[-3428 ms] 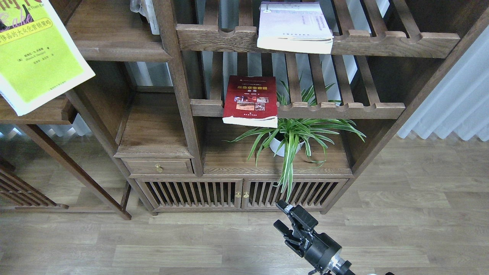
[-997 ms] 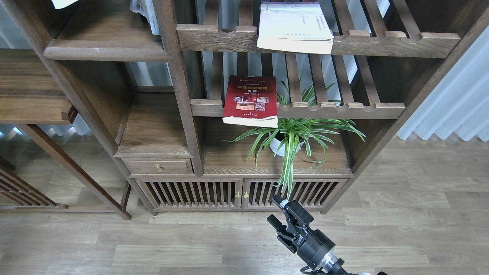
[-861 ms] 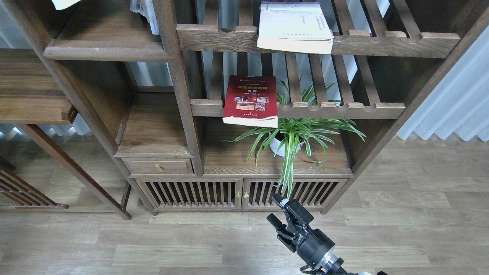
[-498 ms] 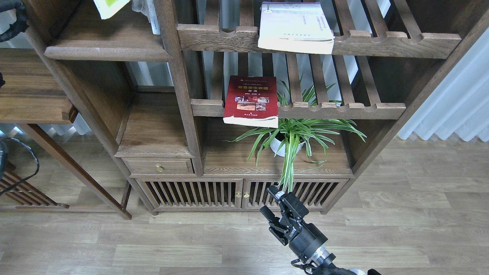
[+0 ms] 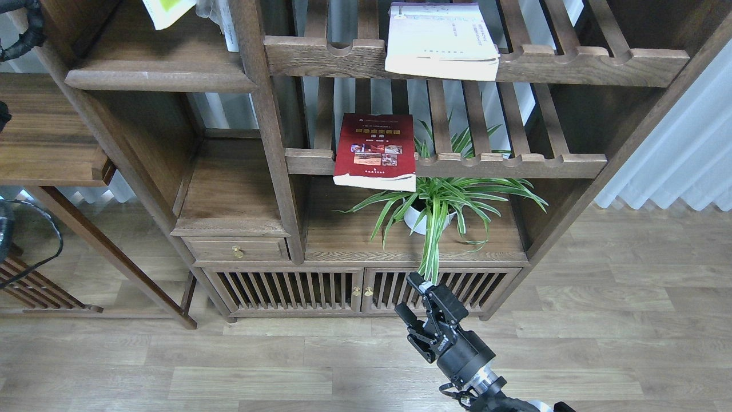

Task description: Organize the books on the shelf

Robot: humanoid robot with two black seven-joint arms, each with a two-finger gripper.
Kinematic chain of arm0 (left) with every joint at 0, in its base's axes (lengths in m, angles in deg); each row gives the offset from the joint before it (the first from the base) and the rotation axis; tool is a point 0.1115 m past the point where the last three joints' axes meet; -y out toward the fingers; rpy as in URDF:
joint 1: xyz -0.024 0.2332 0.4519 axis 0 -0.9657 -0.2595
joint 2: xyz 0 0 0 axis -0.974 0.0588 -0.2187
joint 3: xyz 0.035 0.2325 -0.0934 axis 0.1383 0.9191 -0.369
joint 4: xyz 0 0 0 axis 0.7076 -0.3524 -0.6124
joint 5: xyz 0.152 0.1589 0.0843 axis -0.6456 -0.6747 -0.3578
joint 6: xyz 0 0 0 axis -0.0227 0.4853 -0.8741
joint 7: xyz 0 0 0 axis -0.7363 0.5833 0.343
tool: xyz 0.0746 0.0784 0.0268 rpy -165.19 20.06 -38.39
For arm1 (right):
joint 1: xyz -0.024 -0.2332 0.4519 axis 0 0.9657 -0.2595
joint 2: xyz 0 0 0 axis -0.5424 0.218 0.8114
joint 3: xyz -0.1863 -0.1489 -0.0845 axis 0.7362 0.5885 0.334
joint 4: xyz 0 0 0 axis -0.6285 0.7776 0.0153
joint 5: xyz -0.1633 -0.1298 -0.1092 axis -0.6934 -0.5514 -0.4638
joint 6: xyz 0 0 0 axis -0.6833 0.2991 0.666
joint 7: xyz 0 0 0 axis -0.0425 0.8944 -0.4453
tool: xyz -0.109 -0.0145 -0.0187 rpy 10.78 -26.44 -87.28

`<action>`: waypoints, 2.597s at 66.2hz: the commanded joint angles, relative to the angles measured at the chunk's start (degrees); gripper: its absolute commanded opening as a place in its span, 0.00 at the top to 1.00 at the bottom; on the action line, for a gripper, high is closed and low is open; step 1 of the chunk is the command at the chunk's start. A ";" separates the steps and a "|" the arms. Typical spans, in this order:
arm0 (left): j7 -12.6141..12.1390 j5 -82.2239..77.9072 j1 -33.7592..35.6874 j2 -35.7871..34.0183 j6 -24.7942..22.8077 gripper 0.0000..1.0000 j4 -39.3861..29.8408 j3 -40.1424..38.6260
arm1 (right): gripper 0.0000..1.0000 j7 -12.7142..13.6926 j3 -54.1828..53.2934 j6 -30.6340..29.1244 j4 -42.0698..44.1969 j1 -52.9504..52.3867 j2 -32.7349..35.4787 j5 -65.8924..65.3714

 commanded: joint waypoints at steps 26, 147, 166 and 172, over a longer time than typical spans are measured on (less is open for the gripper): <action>11.71 -0.97 -6.95 -0.29 0.00 0.99 -0.80 1.32 | 0.02 0.00 -0.62 0.00 -0.44 0.00 -0.47 1.14; 12.42 -1.77 0.43 0.50 0.00 0.98 7.55 10.02 | 0.02 -0.09 -5.36 0.00 -9.93 6.50 -0.03 3.34; 12.42 -1.68 0.43 -0.55 0.00 0.98 7.72 10.29 | 0.02 -0.09 -8.35 0.00 -10.63 10.28 -0.03 3.43; 12.42 -1.59 0.17 -1.79 0.00 0.98 7.99 10.29 | 0.02 -0.09 -8.62 0.00 -10.63 11.51 -0.03 3.52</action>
